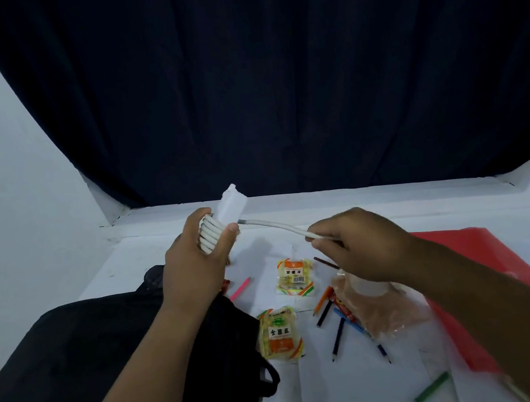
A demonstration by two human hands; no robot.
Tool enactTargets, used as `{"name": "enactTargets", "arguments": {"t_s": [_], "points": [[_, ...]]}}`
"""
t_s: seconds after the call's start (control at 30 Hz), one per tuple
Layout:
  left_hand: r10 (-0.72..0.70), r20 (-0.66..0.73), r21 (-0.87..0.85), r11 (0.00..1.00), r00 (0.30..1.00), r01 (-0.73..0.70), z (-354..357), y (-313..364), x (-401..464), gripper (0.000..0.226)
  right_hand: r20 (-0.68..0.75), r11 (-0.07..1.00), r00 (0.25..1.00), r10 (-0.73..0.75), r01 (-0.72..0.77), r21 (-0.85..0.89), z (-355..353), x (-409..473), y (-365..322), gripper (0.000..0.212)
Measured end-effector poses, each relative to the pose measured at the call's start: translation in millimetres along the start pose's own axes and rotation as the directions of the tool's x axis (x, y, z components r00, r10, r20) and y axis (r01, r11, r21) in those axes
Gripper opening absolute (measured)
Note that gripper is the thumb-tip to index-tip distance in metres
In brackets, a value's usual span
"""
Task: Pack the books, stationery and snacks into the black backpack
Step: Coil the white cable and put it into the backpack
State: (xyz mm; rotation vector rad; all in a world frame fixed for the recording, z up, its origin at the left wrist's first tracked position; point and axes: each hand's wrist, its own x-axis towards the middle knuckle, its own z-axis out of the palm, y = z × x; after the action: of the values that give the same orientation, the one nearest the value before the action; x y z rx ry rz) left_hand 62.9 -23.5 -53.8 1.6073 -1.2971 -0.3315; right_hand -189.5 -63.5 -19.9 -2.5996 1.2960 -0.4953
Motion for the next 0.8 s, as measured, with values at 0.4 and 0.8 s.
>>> {"name": "enactTargets", "arguments": {"t_s": [0.4,0.8], "points": [[0.239,0.305,0.328,0.883,0.922,-0.337,4,6,-5,0.064,-0.002,0.931,0.949,-0.316,0.309,-0.194,-40,19,-54,0.022],[0.316,0.333,-0.26,0.936,0.888,-0.236,1,18,-25,0.032,-0.194,0.875,0.976,-0.1,0.179,0.45,-38,41,-25,0.005]]}}
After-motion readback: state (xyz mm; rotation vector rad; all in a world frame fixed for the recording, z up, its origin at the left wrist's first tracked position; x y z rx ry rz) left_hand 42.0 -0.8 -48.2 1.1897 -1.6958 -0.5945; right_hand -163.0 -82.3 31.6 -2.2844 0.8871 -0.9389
